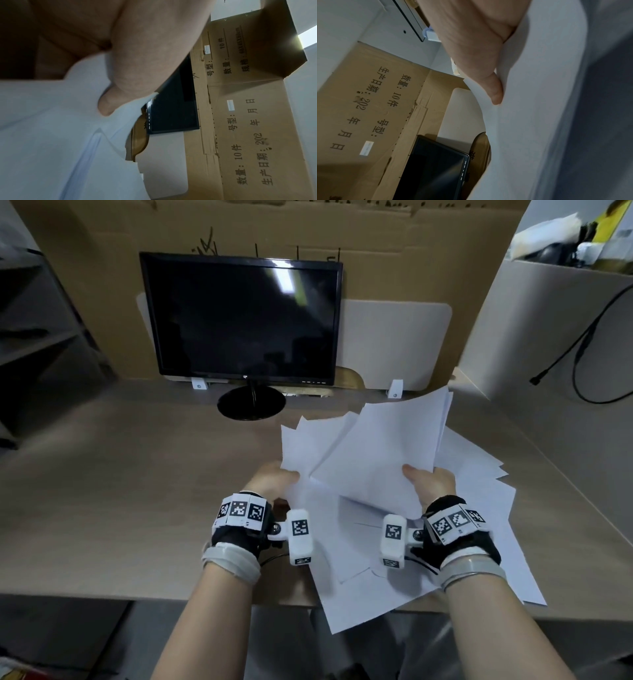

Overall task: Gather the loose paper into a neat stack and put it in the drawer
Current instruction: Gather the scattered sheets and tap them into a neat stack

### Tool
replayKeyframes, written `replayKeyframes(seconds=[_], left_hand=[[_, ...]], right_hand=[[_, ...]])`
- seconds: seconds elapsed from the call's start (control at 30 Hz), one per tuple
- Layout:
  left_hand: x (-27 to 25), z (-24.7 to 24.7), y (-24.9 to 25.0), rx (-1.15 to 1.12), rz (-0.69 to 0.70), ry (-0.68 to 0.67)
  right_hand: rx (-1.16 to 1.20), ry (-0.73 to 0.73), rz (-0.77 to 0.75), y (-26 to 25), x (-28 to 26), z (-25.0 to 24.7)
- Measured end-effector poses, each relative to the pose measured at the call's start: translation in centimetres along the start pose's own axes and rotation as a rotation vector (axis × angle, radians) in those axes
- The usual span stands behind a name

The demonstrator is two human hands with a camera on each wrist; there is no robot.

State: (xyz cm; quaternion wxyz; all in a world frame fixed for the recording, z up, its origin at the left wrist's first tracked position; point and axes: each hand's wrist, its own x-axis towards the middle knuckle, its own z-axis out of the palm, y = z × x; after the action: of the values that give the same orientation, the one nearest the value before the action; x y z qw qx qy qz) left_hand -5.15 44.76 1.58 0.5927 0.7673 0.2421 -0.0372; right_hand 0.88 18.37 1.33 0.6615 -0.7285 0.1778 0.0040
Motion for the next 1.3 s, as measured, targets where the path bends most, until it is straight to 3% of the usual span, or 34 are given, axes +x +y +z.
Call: replayKeyframes(seconds=[0.23, 0.4, 0.57, 0.73, 0.83, 0.93, 1.07, 1.13, 1.2, 1.3], left_hand=[[1.3, -2.1, -0.9, -0.35, 0.079, 0.366], [0.7, -3.3, -0.7, -0.595, 0.084, 0.511], [-0.2, -3.1, -0.3, -0.661, 0.07, 0.458], [-1.5, -0.7, -1.0, -0.516, -0.012, 0.1], [-1.8, 0.1, -1.4, -0.432, -0.043, -0.019], [-1.3, -0.4, -1.4, -0.337, -0.003, 0.029], [0.0, -2.1, 0.0, -0.186, 0.02, 0.367], [0.1, -2.4, 1.4, -0.036, 0.027, 0.426], [0.6, -2.0, 2.5, -0.09, 0.06, 0.352], [0.8, -0.3, 3.6, -0.236, -0.017, 0.151]], right_hand=[[0.029, 0.085, 0.001, 0.5, 2.1, -0.1], [0.049, 0.111, 0.02, -0.6, 1.2, 0.1], [0.108, 0.119, -0.02, -1.5, 0.7, 0.3], [0.198, 0.063, -0.058, -2.5, -0.3, 0.2], [0.155, -0.006, -0.086, -2.4, -0.7, 0.0], [0.098, -0.065, -0.069, -1.8, -0.6, -0.2], [0.064, -0.151, -0.09, -2.6, -0.6, -0.4], [0.027, -0.178, -0.126, -3.6, -0.1, -0.2], [-0.057, -0.207, -0.152, -4.6, 0.8, 0.2], [-0.272, -0.291, -0.162, -6.3, 2.7, 0.8]])
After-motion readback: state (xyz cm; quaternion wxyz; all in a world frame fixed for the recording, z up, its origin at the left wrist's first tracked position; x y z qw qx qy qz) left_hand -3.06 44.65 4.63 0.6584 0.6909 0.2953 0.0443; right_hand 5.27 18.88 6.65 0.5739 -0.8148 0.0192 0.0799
